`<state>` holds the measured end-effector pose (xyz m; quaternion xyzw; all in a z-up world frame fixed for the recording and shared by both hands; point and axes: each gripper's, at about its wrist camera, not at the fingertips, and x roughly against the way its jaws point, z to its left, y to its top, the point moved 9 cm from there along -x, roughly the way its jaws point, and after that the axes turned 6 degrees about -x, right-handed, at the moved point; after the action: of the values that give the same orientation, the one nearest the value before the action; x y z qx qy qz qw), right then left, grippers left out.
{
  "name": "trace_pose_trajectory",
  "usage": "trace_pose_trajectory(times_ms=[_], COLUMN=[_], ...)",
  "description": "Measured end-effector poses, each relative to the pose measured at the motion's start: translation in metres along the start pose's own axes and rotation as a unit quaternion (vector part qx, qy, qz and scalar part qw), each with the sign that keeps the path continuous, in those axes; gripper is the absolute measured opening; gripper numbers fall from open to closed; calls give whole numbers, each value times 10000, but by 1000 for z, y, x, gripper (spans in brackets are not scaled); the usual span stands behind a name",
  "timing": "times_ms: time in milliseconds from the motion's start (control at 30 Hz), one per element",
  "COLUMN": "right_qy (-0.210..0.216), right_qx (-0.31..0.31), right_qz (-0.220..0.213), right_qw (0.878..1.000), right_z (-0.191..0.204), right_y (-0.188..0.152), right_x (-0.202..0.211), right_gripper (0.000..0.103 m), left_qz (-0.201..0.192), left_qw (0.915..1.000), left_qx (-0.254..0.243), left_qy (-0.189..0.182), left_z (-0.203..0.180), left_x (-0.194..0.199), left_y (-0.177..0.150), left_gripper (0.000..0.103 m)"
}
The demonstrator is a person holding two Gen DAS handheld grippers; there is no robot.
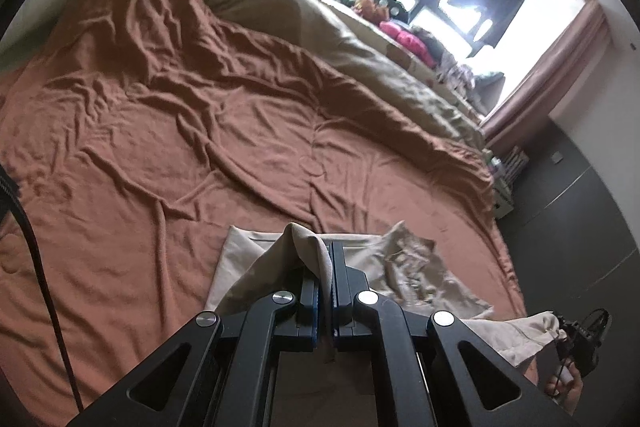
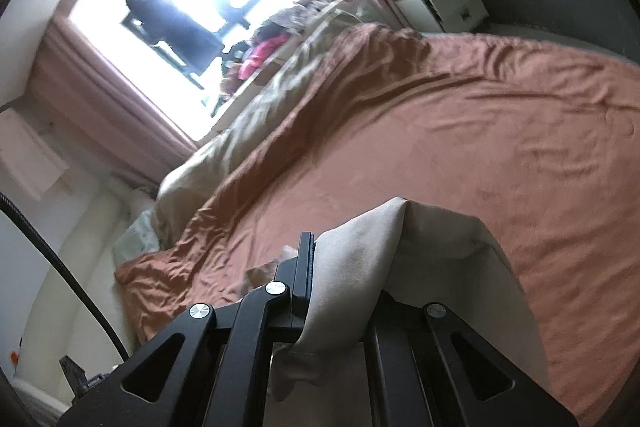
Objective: Fold large clothes
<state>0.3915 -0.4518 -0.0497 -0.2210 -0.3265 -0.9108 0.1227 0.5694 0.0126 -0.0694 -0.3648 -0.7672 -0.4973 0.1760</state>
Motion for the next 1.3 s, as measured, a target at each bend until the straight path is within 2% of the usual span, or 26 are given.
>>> trace_pose_trajectory(times_ms=[200, 333, 367, 400, 433, 467, 500, 533, 567, 667, 733, 800, 900, 1067, 1200, 1300], right_qy=[-365, -510, -577, -642, -643, -563, -428, -346, -347, -169, -101, -306, -476, -529, -430, -576], right_qx=[-625, -649, -583, -522, -473, -420, -389, -360, -298, -172, -81, 188, 731, 1508, 1913, 2225], right_qz=[235, 284, 330, 406, 479, 530, 529, 487, 404, 401, 489, 553, 867, 1221, 1701, 1929], right_qw=[9971, 9962, 9961, 9957, 9957, 9961, 9969, 9976, 9981, 9989, 9987, 9978, 9924, 9796, 9657, 9539], right_z=[-19, -20, -20, -18, -14, -9, -3, 3, 9, 23, 32, 38, 56, 92, 102, 97], right_y=[-9, -20, -20, -20, -20, -19, -17, -14, -12, -12, -16, -19, -36, -62, -88, -106], right_x=[-47, -72, -77, -81, -84, -86, -87, -86, -83, -77, -76, -79, -88, -106, -131, -147], right_gripper=[3, 5, 5, 7, 16, 23, 46, 73, 79, 79, 79, 79, 79, 79, 79, 79], left_qz=[438, 803, 890, 955, 1009, 1029, 1012, 974, 865, 619, 564, 664, 889, 1424, 1786, 1921], left_qw=[9986, 9956, 9947, 9940, 9937, 9938, 9943, 9947, 9959, 9972, 9967, 9947, 9907, 9777, 9644, 9517], left_qx=[187, 214, 159, 131, 138, 171, 234, 256, 226, -49, -227, -480, -815, -1389, -1788, -2207], left_qy=[220, 430, 498, 519, 475, 393, 259, 194, 152, 423, 547, 624, 638, 680, 783, 933], left_z=[23, 36, 39, 41, 42, 42, 40, 39, 35, 26, 20, 9, -6, -29, -37, -43], left_x=[-64, -104, -113, -118, -122, -124, -124, -122, -118, -107, -106, -107, -119, -147, -170, -183], left_y=[-11, -24, -27, -29, -30, -31, -31, -30, -28, -20, -19, -23, -33, -64, -85, -97], left_gripper=[5, 7, 12, 21, 28, 43, 59, 65, 74, 89, 90, 90, 90, 90, 90, 90])
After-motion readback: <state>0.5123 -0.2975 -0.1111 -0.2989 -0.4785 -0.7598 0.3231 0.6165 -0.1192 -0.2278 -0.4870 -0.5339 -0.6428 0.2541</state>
